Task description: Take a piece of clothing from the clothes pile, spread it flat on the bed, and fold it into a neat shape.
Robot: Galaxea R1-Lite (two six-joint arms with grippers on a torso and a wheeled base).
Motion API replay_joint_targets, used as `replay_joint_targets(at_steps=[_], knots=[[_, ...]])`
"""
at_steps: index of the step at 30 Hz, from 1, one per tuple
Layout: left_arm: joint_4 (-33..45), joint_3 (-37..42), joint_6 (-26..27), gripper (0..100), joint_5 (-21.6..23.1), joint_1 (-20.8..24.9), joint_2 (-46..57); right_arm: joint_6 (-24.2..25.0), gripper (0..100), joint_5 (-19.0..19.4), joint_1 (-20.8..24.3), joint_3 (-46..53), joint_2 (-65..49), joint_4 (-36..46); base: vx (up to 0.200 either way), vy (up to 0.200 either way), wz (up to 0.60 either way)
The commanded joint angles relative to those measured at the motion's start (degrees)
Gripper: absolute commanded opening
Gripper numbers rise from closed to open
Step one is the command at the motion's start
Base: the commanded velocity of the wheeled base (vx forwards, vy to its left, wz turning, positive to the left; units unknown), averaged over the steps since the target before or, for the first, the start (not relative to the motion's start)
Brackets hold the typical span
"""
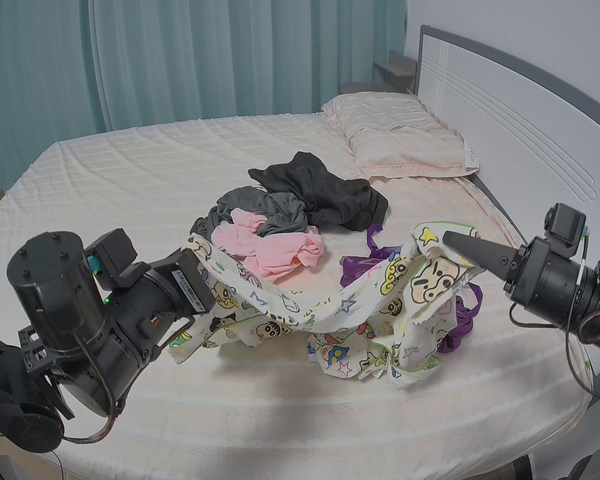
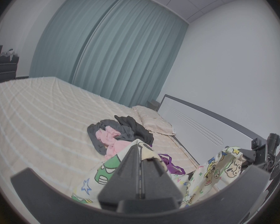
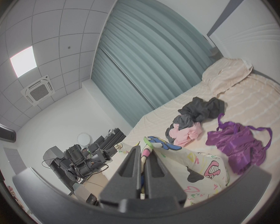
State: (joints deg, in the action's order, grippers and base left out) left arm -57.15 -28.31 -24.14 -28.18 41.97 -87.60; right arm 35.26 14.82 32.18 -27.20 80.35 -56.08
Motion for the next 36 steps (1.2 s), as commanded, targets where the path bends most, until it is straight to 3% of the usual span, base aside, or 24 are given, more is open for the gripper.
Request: replay_joint_targets(at_steps=[1,10,25,36], knots=[[-0.3,1.9,-2.5,0,-0.6,1.0,-1.9,0.7,0,-0.2,2.3,1.6,3.0,-1.2,0.000,0.000,0.00],[-0.3,3.7,-3.7,0,-2.5,2.1,-1.5,0.7,0,-0.2,2.3,2.4,3.1,-1.3,0.000,0.000,0.00],[-0.2,4.0,-4.5,0,-2.9,2.9,-1.3,0.6,0,-0.3,2.0,2.6,2.7,-1.3,-0.200,0.000,0.00],[-0.4,4.5,-4.5,0,-3.3,3.7,-0.9,0.6,0,-0.4,1.9,2.7,2.9,-1.3,0.000,0.000,0.00]])
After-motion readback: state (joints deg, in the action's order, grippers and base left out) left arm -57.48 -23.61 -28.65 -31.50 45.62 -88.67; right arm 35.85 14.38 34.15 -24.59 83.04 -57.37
